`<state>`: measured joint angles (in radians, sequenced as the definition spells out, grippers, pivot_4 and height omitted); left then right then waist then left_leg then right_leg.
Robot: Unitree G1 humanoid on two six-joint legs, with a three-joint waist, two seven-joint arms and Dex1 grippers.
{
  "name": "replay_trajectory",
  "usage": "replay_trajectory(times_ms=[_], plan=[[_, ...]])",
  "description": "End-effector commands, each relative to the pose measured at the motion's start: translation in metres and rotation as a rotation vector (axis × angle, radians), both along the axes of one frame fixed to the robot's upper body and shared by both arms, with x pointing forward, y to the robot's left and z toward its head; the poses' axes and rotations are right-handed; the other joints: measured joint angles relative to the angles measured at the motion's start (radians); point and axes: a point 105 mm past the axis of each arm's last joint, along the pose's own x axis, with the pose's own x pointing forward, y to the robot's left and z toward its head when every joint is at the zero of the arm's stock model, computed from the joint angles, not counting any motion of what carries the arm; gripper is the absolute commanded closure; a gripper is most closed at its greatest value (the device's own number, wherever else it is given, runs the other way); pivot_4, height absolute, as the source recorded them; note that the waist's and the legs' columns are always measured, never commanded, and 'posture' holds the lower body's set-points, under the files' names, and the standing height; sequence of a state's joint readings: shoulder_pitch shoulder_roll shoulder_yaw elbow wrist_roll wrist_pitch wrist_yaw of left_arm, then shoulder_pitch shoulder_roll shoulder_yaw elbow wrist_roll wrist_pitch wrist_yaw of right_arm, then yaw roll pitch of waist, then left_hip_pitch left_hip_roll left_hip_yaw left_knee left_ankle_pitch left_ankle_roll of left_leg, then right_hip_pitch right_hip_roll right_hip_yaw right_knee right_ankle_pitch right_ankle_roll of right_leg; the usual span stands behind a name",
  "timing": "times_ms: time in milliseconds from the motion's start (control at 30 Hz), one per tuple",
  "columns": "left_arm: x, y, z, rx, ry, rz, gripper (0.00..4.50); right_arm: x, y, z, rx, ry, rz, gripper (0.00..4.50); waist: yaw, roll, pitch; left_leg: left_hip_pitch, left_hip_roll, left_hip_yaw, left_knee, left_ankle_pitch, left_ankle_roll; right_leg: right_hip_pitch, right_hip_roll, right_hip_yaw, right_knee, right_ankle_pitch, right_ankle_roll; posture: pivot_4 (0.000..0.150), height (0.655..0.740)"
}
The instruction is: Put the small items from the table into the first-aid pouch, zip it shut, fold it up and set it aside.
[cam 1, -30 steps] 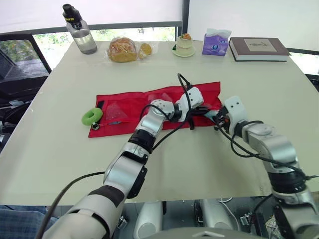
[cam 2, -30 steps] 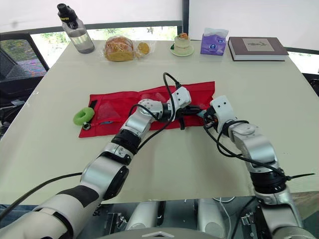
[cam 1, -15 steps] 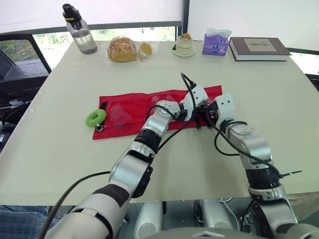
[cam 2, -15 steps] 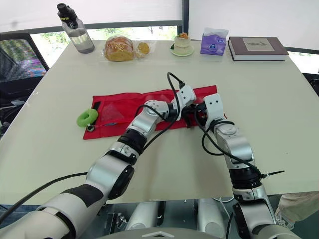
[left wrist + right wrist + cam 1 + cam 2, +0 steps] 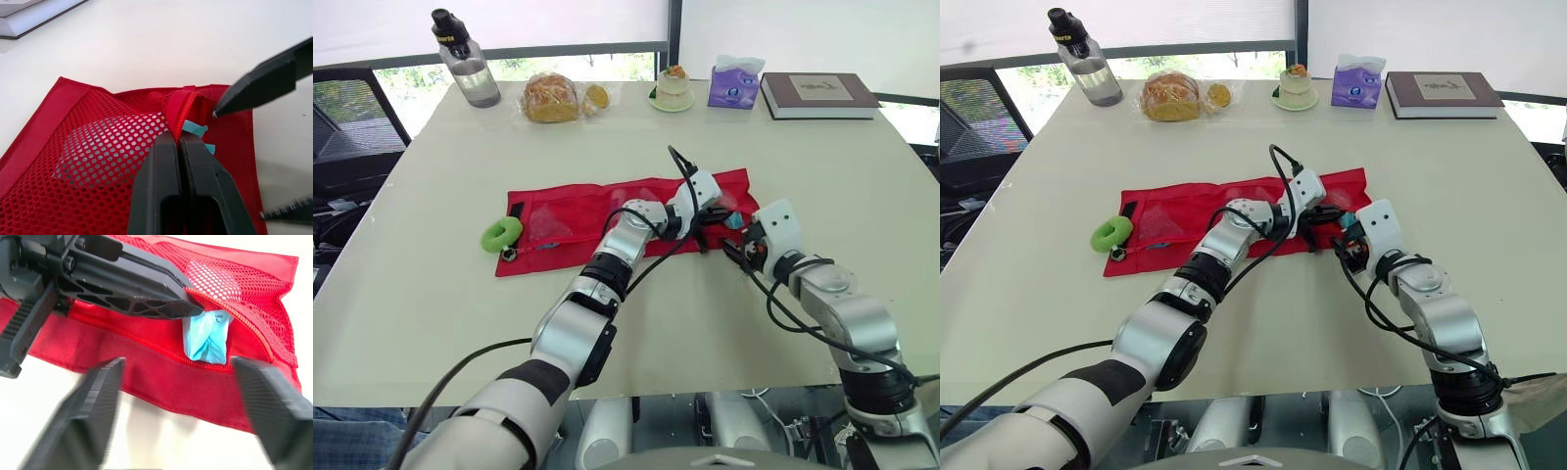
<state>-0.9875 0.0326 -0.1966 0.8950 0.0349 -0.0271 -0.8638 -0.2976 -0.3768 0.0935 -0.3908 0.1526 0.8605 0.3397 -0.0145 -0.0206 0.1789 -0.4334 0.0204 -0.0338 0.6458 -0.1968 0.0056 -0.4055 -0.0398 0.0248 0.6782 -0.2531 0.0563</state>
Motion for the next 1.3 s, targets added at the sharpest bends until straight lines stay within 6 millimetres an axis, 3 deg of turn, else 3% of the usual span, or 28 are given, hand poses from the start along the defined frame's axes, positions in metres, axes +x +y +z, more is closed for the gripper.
replay_trajectory(times_ms=[33,133,167,467,667,767,1000,1033,1100,1133,1300], plan=[[-0.002,-0.007,0.016,-0.035,-0.042,-0.036,4.50,0.007,0.004,0.014,-0.003,-0.067,-0.005,2.78,-0.001,0.000,0.000,0.000,0.000,0.000,0.000,0.000,0.000,0.000,0.000,0.000,0.000,0.000,0.000,0.150,0.7332],[-0.003,-0.007,0.017,-0.036,-0.042,-0.042,4.50,0.014,0.006,0.014,-0.016,-0.083,-0.016,4.35,0.000,0.000,0.000,0.000,0.000,0.000,0.000,0.000,0.000,0.000,0.000,0.000,0.000,0.000,0.000,0.150,0.7332],[-0.004,-0.008,0.016,-0.035,-0.043,-0.047,4.50,0.016,0.006,0.014,-0.018,-0.088,-0.019,4.44,0.000,0.000,0.000,0.000,0.000,0.000,0.000,0.000,0.000,0.000,0.000,0.000,0.000,0.000,0.000,0.150,0.7332],[-0.010,-0.014,0.015,-0.037,-0.039,-0.081,4.50,0.045,0.015,0.010,-0.084,-0.132,-0.048,4.44,0.000,0.000,0.000,0.000,0.000,0.000,0.000,0.000,0.000,0.000,0.000,0.000,0.000,0.000,0.000,0.150,0.7332],[-0.010,-0.015,0.015,-0.037,-0.038,-0.082,4.50,0.055,0.018,0.020,-0.070,-0.250,-0.075,4.44,0.001,0.000,0.000,0.000,0.000,0.000,-0.001,0.000,0.000,0.000,0.000,0.000,0.000,0.000,0.000,0.150,0.7332],[-0.009,-0.014,0.015,-0.037,-0.040,-0.076,4.50,0.050,0.014,0.020,-0.035,-0.252,-0.085,4.44,0.000,0.000,0.000,0.000,0.000,0.000,0.000,0.000,0.000,0.000,0.000,0.000,0.000,0.000,0.000,0.150,0.7332],[-0.007,-0.015,0.020,-0.079,-0.017,-0.065,4.50,0.002,0.005,0.029,0.047,-0.248,0.082,4.44,0.000,0.000,0.000,-0.001,0.000,0.000,-0.001,0.000,0.000,0.000,0.000,0.001,-0.001,0.000,0.000,0.150,0.7332],[-0.009,-0.016,0.023,-0.099,-0.013,-0.076,4.20,-0.003,0.001,0.031,0.062,-0.246,0.087,4.49,0.000,0.000,0.000,0.000,0.000,0.000,-0.001,0.000,0.000,0.000,0.000,0.001,0.000,0.000,0.000,0.150,0.7332],[-0.011,-0.015,0.030,-0.136,0.014,-0.095,3.65,-0.011,-0.010,0.034,0.097,-0.229,0.076,3.83,0.001,0.000,0.000,0.000,0.000,0.000,-0.001,0.000,0.000,0.000,0.000,0.000,0.000,0.000,0.000,0.150,0.7332],[-0.011,-0.015,0.032,-0.144,0.020,-0.100,3.50,-0.013,-0.013,0.035,0.107,-0.223,0.073,3.70,0.001,0.000,0.000,0.000,0.000,0.000,-0.001,0.000,0.000,0.000,0.000,0.000,0.000,0.000,0.000,0.150,0.7332],[-0.023,0.010,0.045,-0.153,-0.036,-0.172,1.33,-0.017,-0.030,0.040,0.144,-0.197,0.033,1.46,-0.007,0.000,0.000,0.001,0.001,0.001,-0.002,0.000,0.000,0.000,0.000,0.001,0.000,0.000,0.000,0.150,0.7332]])
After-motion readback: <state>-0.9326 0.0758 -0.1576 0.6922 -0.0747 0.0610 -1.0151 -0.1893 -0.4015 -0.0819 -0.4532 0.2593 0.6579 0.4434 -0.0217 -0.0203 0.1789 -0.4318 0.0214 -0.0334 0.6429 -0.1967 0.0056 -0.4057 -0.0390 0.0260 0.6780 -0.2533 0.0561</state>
